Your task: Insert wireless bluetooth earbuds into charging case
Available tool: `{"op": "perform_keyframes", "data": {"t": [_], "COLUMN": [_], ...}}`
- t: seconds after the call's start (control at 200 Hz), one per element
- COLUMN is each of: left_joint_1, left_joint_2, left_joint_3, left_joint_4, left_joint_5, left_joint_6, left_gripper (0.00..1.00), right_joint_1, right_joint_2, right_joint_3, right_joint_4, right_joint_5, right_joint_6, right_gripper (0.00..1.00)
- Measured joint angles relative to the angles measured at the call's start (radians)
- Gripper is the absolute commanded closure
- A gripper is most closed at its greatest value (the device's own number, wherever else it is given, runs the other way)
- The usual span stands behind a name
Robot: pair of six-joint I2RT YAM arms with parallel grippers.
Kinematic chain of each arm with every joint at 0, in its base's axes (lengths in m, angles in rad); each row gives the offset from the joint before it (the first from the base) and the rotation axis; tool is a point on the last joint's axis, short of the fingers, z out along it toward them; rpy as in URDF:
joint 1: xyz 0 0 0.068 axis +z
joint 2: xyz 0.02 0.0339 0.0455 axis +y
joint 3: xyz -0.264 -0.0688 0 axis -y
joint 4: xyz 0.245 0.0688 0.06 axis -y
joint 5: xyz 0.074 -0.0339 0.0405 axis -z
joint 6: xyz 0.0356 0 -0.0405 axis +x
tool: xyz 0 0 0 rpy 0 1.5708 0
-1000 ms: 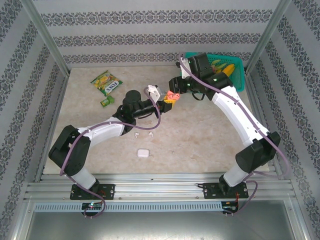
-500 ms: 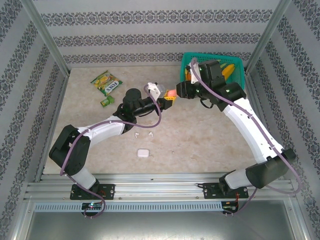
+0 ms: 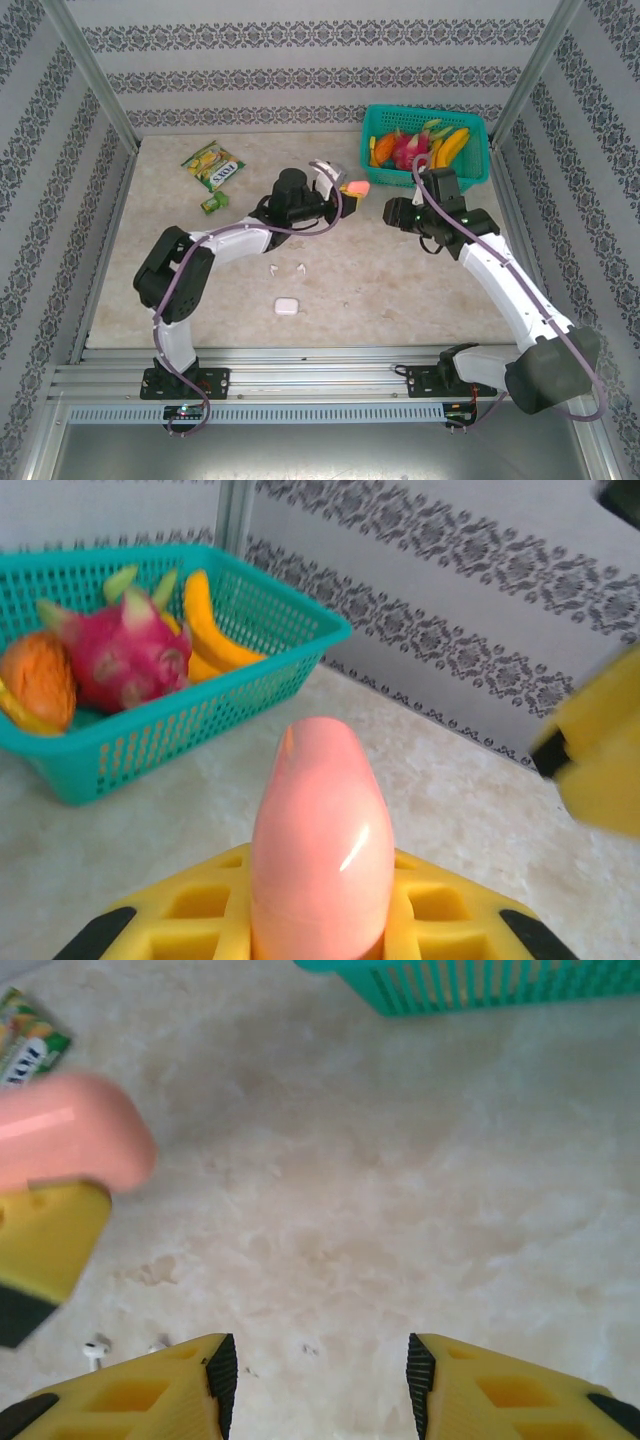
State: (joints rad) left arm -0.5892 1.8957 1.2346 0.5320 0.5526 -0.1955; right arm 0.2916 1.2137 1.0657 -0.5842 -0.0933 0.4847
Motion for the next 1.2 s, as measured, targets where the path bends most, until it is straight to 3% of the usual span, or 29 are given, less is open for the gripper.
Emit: {"op": "perform_keyframes", "data": {"t": [0.35, 0.724, 0.969, 1.199], "left_joint_1": [0.001, 0.019, 0.046, 0.051], "left_joint_2": [0.295, 0.55, 0.607, 0.608], "left_joint_3": [0.51, 0.775, 0.821, 0.827], "left_joint_4": [-0.513, -0.835, -0.914, -0.957], "left_joint_5": [-0.025, 0.035, 0.077, 0.076], "left_joint_6": [-0.305, -0.52, -0.574, -0.57], "left_gripper": [1.0, 0.96, 0.8, 0.54], "right_joint_1": [0.0, 0.0, 0.001, 0.001], "right_joint_2": [-0.027, -0.027, -0.024, -0.009], "right_joint_3": [-0.089, -0.107, -0.107, -0.107], "right_joint_4": [0.043, 0.062, 0.066, 0.066], "right_joint_5": [0.008, 0.008, 0.011, 0.019], "right_joint_6": [0.042, 0.044, 0.044, 0.044], "right_gripper": [0.49, 0.49, 0.48, 0.44]}}
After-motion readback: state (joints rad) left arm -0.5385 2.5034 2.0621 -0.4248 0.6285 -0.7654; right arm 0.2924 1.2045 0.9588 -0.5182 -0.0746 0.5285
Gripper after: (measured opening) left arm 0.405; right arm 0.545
